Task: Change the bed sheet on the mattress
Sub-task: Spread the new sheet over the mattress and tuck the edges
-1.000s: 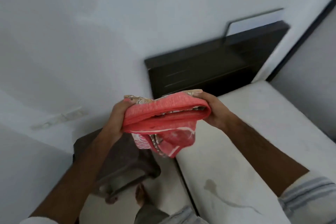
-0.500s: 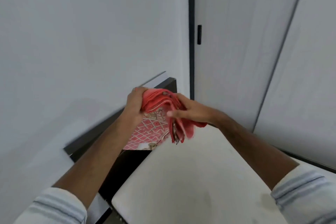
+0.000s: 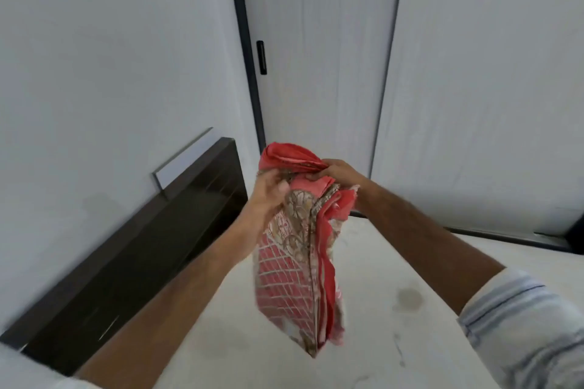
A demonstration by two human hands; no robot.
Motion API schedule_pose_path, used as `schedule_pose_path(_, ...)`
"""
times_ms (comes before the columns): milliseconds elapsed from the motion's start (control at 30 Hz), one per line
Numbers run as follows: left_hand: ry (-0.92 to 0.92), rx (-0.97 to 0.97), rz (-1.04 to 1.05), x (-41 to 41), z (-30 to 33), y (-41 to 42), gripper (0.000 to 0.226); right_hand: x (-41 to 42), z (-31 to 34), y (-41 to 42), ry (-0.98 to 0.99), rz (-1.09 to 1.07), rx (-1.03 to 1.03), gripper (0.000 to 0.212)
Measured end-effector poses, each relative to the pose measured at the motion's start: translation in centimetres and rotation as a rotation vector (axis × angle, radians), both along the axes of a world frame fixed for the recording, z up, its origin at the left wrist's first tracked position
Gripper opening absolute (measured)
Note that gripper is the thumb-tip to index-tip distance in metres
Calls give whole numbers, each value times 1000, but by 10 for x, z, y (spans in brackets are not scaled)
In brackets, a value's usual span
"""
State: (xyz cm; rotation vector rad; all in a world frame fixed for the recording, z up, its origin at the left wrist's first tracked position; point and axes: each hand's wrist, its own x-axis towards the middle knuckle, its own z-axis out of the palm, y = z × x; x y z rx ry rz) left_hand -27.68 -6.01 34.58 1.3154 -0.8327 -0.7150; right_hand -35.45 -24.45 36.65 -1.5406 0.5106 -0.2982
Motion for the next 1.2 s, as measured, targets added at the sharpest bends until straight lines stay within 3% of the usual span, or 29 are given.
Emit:
schedule_pose_path(67,-153,88,-115,-10,-31,7,89,0,-11,6,-1,-90,144,15)
schedule_pose_path(133,-182,151,-121,-18,-61,5,102,-1,-17,11,17,-184,205,10)
schedule_pose_path(167,-181,139,-94,-21,-73,2,100,-3,-17,14,6,-200,218,8)
schedule_pose_path(267,-108,50,7,-29,-73,-8,59,-16,-18,25,-52,-153,215,39)
schedule_pose_path(333,21,23,-36,-31,-68,-15,42,-31,-21,33,-103,-22,192,57)
schedule_pose_path(400,91,-45,-97,-33,-66,-23,42,-49,-29,36,-137,42,99,66)
schedule_pose_path(500,15,-126,-53,-39,-66,-36,46,-75,-40,40,-149,18,-64,68)
schedule_pose_path(567,-94,-152,17,-44,-65,-48,31,-86,-47,40,-163,-23,-109,63)
schedule_pose_path(633,-144,-138,84,-46,-65,-62,15,-94,-50,38,-183,-124,-97,42)
schedule_pose_path(700,-138,-96,98,-43,-66,-73,13,-105,-48,34,-201,-206,-18,32)
schedule_pose_path(800,-83,-55,-11,-47,-58,-86,13,-123,-41,25,-232,-226,182,38)
schedule_pose_path(900,-8,-51,-237,-64,-45,-98,20,-133,-38,11,-236,-229,245,44)
schedule_pose_path(967,-33,-33,-334,-77,-42,-107,35,-139,-36,2,-198,-228,244,59)
schedule_pose_path(1067,-146,37,-246,-91,-46,-127,48,-149,-35,-10,-192,-164,286,81)
schedule_pose_path(1133,-197,69,-110,-98,-48,-143,30,-162,-35,-26,-195,-145,317,96)
schedule_pose_path(1200,-169,54,50,-109,-48,-160,8,-177,-36,-45,-204,-109,392,76)
